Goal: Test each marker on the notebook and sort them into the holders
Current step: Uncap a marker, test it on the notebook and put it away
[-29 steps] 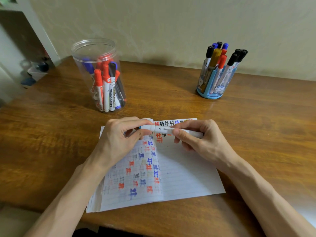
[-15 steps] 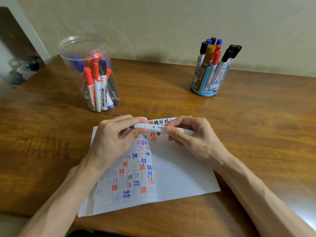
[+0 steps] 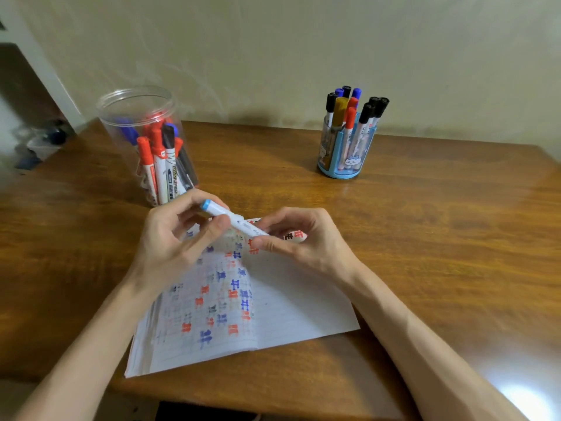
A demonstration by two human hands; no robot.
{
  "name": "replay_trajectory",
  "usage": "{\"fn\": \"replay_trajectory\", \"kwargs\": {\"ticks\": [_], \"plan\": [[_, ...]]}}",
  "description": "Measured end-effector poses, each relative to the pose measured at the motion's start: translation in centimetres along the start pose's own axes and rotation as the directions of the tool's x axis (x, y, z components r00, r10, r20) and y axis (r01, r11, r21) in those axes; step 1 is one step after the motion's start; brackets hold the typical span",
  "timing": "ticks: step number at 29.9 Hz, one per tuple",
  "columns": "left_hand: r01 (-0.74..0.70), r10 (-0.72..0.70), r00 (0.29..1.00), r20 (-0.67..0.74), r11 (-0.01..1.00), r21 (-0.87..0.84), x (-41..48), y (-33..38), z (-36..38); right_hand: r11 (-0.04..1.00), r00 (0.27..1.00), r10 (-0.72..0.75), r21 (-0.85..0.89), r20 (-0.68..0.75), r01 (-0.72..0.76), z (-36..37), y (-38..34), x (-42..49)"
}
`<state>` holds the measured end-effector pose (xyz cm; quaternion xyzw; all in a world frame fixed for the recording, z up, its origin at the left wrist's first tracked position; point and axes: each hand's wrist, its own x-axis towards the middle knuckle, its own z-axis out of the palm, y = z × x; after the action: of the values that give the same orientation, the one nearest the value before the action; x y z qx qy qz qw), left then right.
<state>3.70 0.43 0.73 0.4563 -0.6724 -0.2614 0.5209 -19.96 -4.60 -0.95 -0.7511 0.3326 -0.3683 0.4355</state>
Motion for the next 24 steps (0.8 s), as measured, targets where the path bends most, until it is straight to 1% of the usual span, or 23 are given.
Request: {"fn": "replay_trajectory", "kwargs": {"ticks": [3, 6, 8, 11, 15, 18, 22, 24], "plan": [[-0.025, 0.024, 0.997, -0.070, 1.000, -0.013, -0.3, 1.5, -0.9, 0.999, 0.997, -0.003, -0.043, 0.073, 0.006, 1.1, -0.8, -0.1], [-0.043, 0.040, 0.989, -0.143, 0.999, -0.019, -1.5, 2.9, -3.1, 0.983, 0.986, -0.024, -0.176, 0.165, 0.053, 2.0, -2.0, 0.0], [-0.028, 0.034, 0.982, -0.188, 0.999, 0.032, -2.7, 3.8, -5.1, 0.957, 0.973, -0.043, -0.272, 0.226, 0.105, 2.7, -2.9, 0.3], [0.018, 0.018, 0.967, -0.254, 0.991, 0.136, -5.4, 5.0, -8.2, 0.928, 0.948, -0.078, -0.326, 0.310, 0.183, 4.0, -4.2, 0.7], [0.084, -0.016, 0.938, -0.345, 0.980, 0.181, -10.3, 6.1, -12.1, 0.920, 0.906, -0.101, -0.309, 0.410, 0.242, 6.8, -5.6, 1.4], [0.170, -0.069, 0.918, -0.391, 0.958, 0.231, -14.5, 6.7, -14.5, 0.923, 0.884, -0.151, -0.257, 0.443, 0.287, 10.0, -6.4, 2.1], [0.285, -0.152, 0.866, -0.477, 0.933, 0.220, -19.9, 7.0, -16.3, 0.911, 0.819, -0.270, -0.142, 0.507, 0.388, 15.2, -8.1, 3.1], [0.325, -0.192, 0.858, -0.477, 0.921, 0.214, -22.2, 6.7, -16.9, 0.896, 0.782, -0.320, -0.098, 0.535, 0.433, 17.4, -9.0, 3.3]]}}
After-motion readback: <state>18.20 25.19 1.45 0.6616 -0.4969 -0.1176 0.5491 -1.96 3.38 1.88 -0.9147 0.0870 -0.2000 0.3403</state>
